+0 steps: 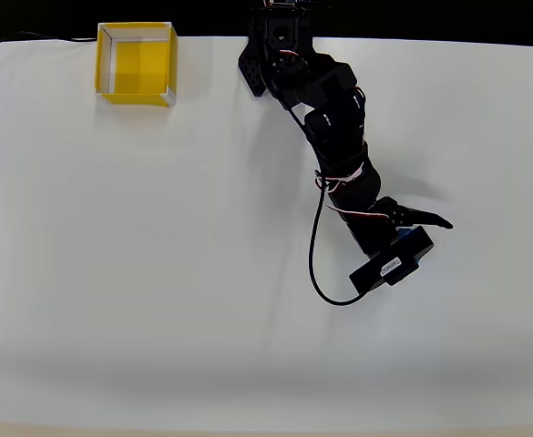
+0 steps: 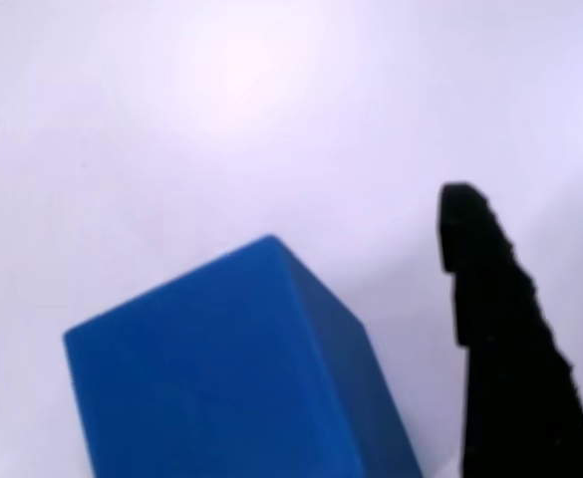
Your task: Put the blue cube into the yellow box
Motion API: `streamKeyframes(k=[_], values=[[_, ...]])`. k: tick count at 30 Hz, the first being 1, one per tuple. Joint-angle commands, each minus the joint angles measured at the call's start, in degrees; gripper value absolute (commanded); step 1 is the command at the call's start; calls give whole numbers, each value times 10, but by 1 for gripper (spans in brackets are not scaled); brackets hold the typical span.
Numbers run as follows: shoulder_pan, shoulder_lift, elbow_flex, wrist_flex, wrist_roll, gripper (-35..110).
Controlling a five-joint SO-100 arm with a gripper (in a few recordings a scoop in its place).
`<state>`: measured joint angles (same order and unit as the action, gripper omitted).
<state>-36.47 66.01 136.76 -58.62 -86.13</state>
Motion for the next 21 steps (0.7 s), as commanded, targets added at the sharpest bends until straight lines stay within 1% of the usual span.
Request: streamKeyframes(k=[1,8,13,16,21], values=[[-18,12,-42,-31,-6,60],[-34,-10,-49,-40,-5,56],[-42,-23,-62,-37,-4,45],[-44,-29,-66,-33,-24,38],[-42,-36,-69,-16,-59,30]])
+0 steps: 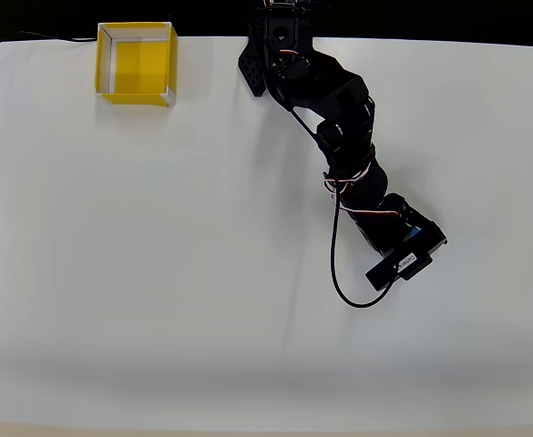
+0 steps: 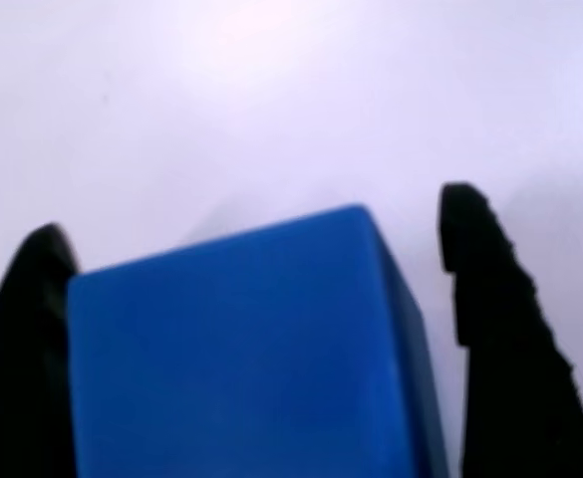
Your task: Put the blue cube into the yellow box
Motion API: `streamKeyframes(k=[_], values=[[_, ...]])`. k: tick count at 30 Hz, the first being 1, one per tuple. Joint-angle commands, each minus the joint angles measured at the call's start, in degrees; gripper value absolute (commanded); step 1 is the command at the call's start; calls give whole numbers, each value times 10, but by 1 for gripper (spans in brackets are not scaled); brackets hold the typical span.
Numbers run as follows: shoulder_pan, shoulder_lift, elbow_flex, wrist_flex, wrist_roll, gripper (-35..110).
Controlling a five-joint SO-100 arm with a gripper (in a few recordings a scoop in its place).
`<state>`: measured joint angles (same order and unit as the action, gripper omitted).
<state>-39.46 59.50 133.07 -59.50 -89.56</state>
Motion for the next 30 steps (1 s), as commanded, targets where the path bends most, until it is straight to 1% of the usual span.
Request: streamKeyframes(k=[1,5,8,16,25,29,30], values=[[-11,28,-32,-5,-30,28],[1,37,-32,27,-54,24],[21,60,-37,72,-69,20],[109,127,-96,190,-95,14],[251,228,-250,454,-99,13],[317,275,-287,551,-107,13],[336,288,-301,592,-106,13]])
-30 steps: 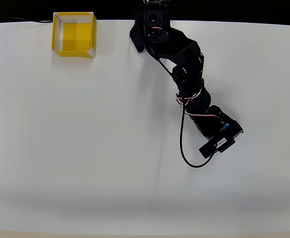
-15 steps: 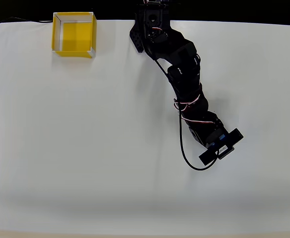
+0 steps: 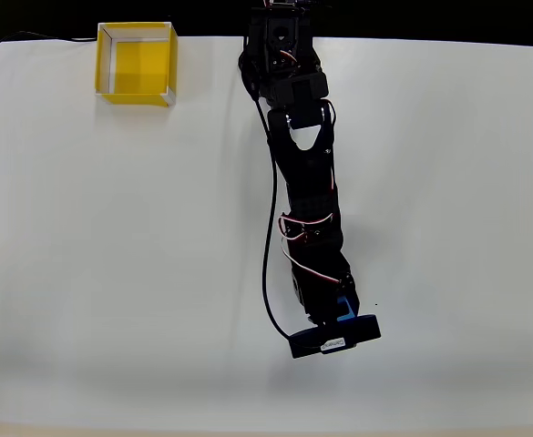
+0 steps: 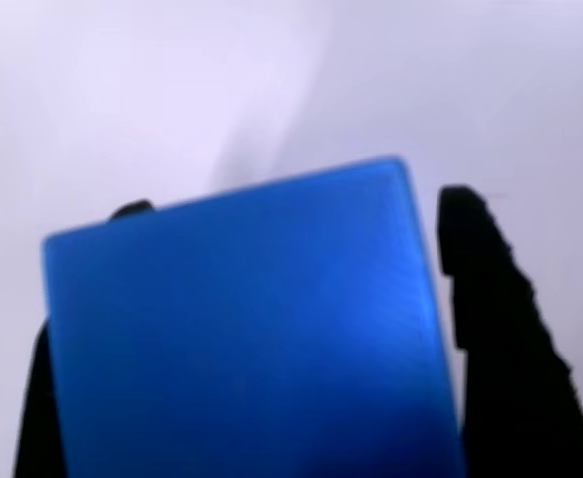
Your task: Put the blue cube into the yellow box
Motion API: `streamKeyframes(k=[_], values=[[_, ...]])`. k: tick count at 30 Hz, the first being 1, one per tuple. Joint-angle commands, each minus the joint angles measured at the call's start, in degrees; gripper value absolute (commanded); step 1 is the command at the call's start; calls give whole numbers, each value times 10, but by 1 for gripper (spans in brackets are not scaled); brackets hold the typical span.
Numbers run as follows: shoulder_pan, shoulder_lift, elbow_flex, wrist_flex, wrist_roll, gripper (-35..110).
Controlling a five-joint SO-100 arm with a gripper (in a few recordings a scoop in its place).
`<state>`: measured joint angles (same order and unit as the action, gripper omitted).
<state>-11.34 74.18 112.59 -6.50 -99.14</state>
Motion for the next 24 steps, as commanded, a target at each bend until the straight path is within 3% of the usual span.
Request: streamKeyframes(k=[1,12,24], values=[[73,156,-113,111,-11,13],[288,294,-246,552,-11,13],[584,357,-246,834,-40,14]])
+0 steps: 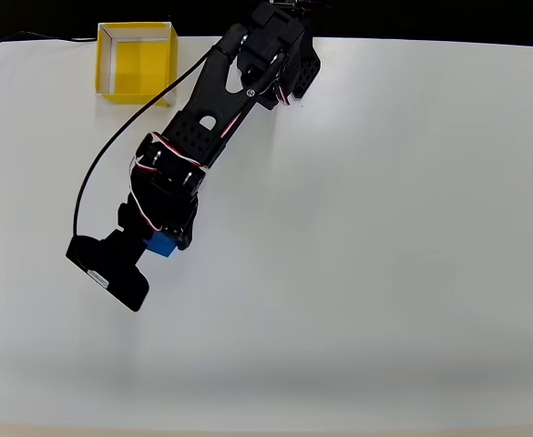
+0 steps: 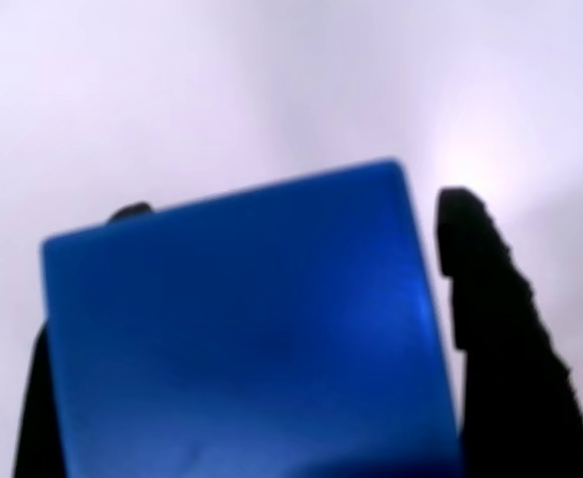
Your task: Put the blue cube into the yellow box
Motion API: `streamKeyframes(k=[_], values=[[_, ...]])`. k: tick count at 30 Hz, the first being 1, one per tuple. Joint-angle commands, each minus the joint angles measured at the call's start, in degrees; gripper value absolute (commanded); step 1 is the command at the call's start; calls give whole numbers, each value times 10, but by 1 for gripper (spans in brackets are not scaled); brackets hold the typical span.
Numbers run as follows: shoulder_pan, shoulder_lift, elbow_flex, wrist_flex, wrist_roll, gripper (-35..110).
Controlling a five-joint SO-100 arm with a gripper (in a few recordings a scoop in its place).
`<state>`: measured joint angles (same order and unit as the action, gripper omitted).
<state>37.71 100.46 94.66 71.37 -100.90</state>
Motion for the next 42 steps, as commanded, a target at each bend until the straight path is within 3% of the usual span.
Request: streamKeyframes(k=[1,9,17,42], values=[[119,97,-61,62,-23,14],[301,119,-3,69,-62,14],[410,159,69,40,-83,14],[531,289,345,-112,-91,14]])
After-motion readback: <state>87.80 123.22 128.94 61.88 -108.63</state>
